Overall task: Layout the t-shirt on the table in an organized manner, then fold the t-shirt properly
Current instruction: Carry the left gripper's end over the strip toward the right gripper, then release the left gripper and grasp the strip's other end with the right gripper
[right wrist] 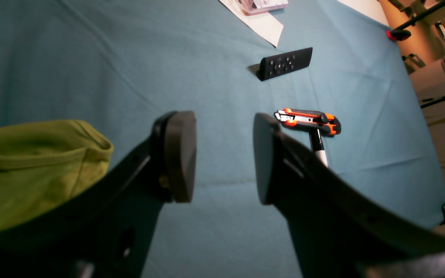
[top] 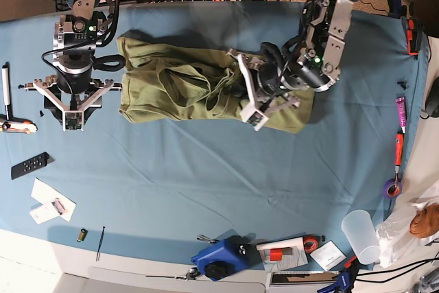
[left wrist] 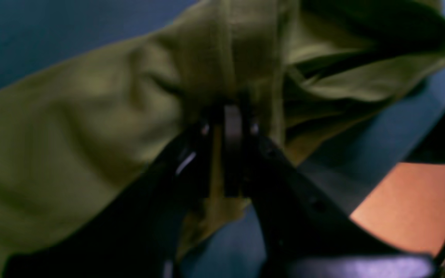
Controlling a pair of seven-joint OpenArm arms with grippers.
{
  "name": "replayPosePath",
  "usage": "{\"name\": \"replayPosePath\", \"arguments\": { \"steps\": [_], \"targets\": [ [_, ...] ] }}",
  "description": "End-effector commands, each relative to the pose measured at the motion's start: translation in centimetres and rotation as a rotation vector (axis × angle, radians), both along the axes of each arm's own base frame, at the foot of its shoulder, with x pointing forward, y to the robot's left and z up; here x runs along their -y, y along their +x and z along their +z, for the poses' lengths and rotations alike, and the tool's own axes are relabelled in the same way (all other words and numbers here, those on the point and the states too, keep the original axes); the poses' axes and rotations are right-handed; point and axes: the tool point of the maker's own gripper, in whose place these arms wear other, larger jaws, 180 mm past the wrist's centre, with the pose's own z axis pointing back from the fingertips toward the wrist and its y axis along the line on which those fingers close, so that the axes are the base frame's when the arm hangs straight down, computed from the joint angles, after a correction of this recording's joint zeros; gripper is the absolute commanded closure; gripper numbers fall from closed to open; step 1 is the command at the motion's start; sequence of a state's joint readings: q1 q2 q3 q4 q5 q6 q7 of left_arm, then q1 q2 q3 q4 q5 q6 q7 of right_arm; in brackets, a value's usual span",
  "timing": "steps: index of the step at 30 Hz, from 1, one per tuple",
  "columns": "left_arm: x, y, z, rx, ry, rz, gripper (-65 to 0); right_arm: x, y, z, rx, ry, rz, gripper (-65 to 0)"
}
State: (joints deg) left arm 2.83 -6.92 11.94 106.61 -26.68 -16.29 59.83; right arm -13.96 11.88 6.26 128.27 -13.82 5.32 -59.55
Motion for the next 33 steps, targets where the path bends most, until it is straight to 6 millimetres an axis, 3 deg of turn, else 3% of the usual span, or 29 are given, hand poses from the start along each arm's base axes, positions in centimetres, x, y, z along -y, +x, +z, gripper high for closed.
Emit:
{"name": "replayPosePath", "arguments": {
  "steps": [1,7,10,14,18,24,28,33],
  "targets": [
    [0.9,0.7,1.1,0.039,-0.041,-0.002,-4.3,-0.1,0.4,1.3,0.047,-0.018,0.018,-24.6],
    [1.4,0.1,-0.3,0.021,0.007,-0.035,-4.3,-2.3,1.0,0.7,0.027,0.034,0.138,-24.6],
    [1.9,-0.4,1.9,0.033,-0.015,-0.070,-4.3,-4.0,1.2,0.2,0.007,0.079,0.226,-24.6],
    [1.2,0.1,6.4,0.201,0.013,-0.062,-4.3,-6.3,1.4,-0.2,-0.011,0.128,0.342,-24.5],
    [-1.0,0.7,7.3,0.273,0.106,0.015,-4.3,-7.1,1.3,-0.1,-0.005,0.203,0.387,-24.5],
    [-5.1,0.2,4.5,0.239,0.265,0.075,-4.3,-4.4,0.7,2.5,0.108,0.393,0.364,-24.5],
    [-5.9,-0.3,3.8,0.223,0.295,0.078,-4.3,-1.3,-0.5,3.8,0.171,0.474,0.318,-24.5],
    [-5.9,-0.3,3.8,0.224,0.293,0.077,-4.3,0.7,-1.7,1.0,0.170,0.702,0.284,-24.5]
  ]
}}
